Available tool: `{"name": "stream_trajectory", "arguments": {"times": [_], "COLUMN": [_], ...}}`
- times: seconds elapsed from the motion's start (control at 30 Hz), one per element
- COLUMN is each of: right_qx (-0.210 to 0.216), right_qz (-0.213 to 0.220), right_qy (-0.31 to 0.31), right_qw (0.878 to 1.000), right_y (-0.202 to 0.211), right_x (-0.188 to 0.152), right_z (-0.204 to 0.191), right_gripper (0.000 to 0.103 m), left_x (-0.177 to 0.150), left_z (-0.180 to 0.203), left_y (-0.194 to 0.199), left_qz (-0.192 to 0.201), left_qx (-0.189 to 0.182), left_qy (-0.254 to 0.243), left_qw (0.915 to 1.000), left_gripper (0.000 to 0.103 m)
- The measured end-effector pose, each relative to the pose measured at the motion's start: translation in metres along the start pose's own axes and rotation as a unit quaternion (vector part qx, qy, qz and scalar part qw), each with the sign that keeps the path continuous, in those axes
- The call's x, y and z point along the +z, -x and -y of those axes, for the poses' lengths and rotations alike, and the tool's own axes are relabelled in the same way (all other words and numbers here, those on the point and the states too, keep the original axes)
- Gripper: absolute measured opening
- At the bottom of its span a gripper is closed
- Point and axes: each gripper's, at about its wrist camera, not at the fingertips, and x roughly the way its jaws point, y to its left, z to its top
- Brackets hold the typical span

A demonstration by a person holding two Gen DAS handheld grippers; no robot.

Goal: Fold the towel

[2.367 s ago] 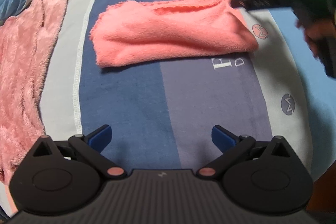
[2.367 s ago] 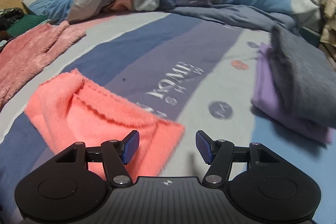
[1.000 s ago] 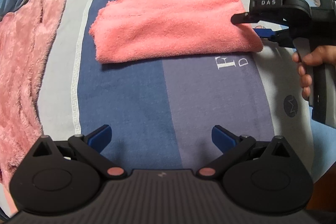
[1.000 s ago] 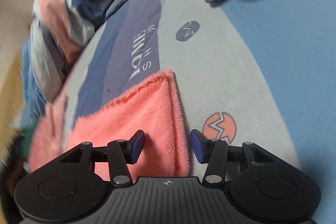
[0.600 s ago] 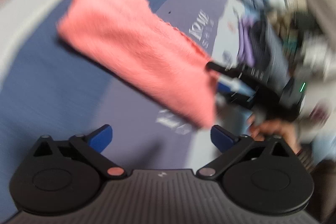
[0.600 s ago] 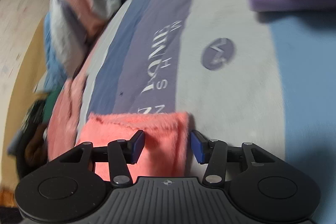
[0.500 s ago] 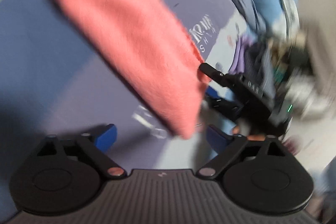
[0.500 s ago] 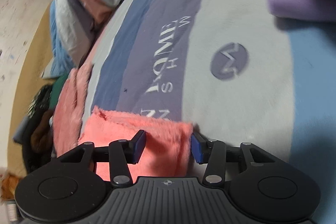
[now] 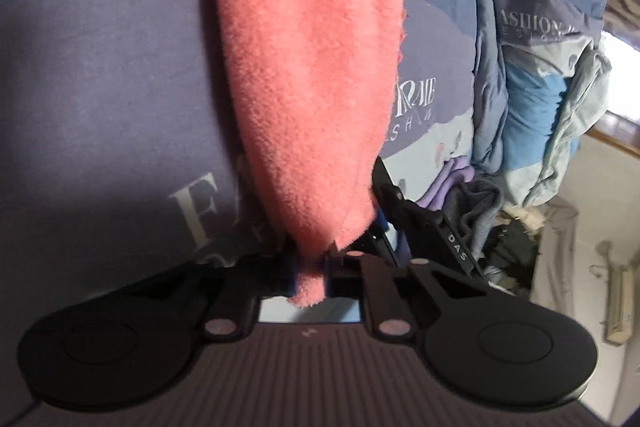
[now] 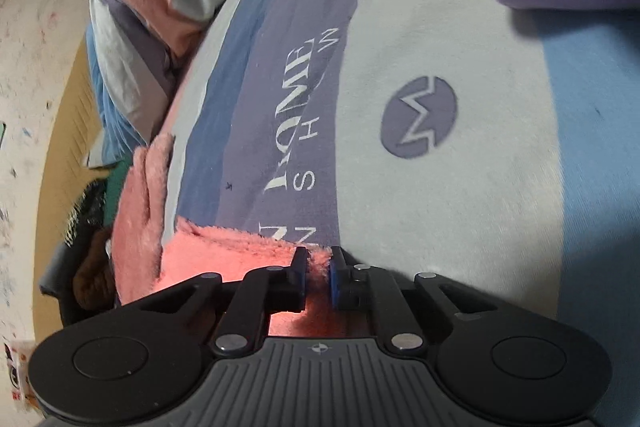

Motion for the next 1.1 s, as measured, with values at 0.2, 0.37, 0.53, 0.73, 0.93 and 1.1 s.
{"name": "stream_trajectory", "arguments": {"times": [0.2, 0.37, 0.53, 0.73, 0.93, 1.1], "right_qx": [0.005, 0.057, 0.108, 0.19, 0.083, -0.015], "right_qz": [0.066, 0.105, 0.115, 0.141, 0.172, 0.181], "right_qy": [-0.026, -0.087, -0.132, -0.143, -0.083, -0.055], "right_qw": [0.998, 0.989, 0.979, 0.961, 0.978, 0.982], "right_y": [0.032, 0.082, 0.145, 0.221, 0.247, 0.213], "right_x": [-0.027, -0.064, -0.104, -0.123, -0.133, -0.111], "right_z": [-0.023, -0.052, -0.1, -0.189, -0.245, -0.25], "right_gripper": [0.008, 0.008, 0.008, 0.008, 0.008, 0.008], "left_x": [-0.003, 0.0, -0.002, -0.002, 0.001, 0.018], "left_z": [0.036, 0.054, 0.094, 0.164, 0.229, 0.273], "left_y": [0.02, 0.069, 0.131, 0.206, 0.271, 0.237], "left_qz": [-0.018, -0.057, -0.092, -0.124, -0.157, -0.155], "left_qx": [0.027, -0.025, -0.042, -0.054, -0.047, 0.077], "left_qy": [-0.065, -0.047, -0.082, -0.153, -0.222, -0.318], "left_qw": [0.9974, 0.997, 0.9915, 0.9789, 0.961, 0.9321], "left_gripper": [0.009, 0.009, 0.009, 0.01, 0.01, 0.01]}}
